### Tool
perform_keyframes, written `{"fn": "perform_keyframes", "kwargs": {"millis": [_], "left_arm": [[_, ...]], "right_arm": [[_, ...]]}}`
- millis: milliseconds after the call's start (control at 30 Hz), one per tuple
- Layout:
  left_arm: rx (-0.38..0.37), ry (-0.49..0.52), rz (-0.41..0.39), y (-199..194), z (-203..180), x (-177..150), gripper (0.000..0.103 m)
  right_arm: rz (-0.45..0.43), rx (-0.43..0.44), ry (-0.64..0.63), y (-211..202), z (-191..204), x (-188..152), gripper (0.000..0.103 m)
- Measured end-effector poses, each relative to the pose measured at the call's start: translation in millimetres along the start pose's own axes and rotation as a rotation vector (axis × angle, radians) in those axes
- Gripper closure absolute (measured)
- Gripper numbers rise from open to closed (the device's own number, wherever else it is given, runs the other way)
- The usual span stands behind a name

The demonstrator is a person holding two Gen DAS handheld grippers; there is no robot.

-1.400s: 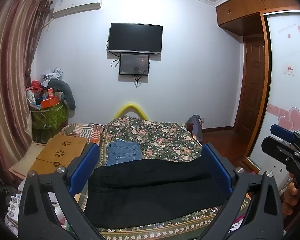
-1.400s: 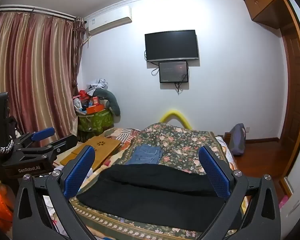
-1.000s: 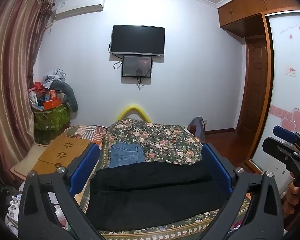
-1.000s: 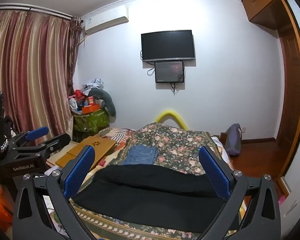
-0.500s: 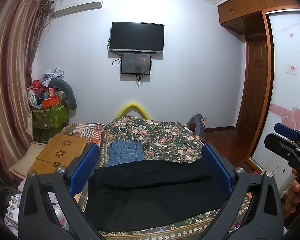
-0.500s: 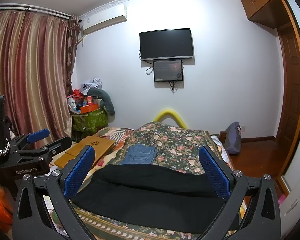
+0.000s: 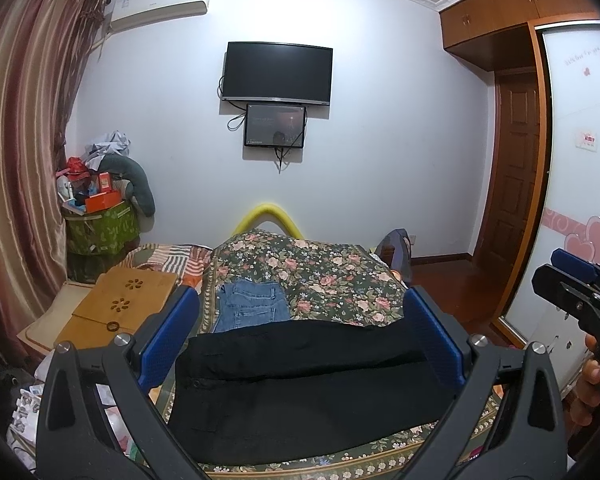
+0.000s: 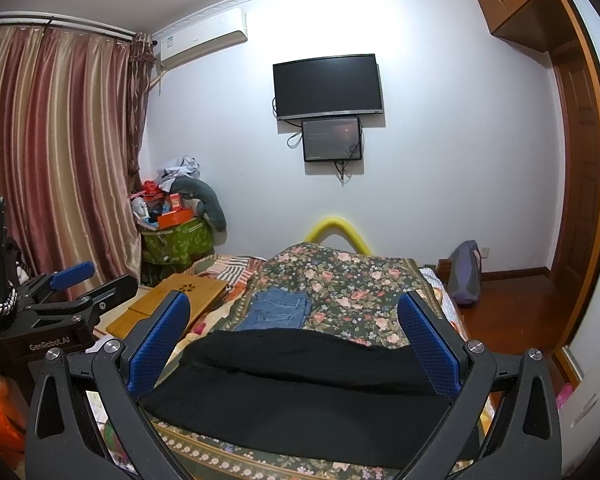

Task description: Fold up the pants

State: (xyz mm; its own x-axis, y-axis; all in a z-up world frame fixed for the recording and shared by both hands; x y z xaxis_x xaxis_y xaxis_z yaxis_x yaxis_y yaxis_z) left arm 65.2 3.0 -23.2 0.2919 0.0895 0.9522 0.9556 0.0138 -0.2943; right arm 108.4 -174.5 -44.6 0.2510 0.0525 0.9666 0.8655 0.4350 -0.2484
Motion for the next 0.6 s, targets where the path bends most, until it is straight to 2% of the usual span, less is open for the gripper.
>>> {"fn": "perform_keyframes", "kwargs": {"millis": [600], "left_arm": [[-0.002,-0.003,-0.003,0.6,-2.6,-2.9,0.0]], "right_arm": [[0.0,0.001,0.0,0.2,-2.2,-0.3,0.0]]}}
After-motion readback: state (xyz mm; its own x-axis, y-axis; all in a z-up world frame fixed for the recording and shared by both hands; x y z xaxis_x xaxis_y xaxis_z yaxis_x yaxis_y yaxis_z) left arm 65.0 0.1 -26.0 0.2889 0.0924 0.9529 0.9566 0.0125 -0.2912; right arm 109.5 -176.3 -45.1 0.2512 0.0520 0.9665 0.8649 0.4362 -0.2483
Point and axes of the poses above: each gripper's, at about its wrist camera, not at the fingertips, and y roughly the way its jaws point, z to its left, x to its top, the point moved 5 cm from there along y, roughly the way its jaws point, and after that the axes turned 1 degree about -y, right-handed, at the moved point
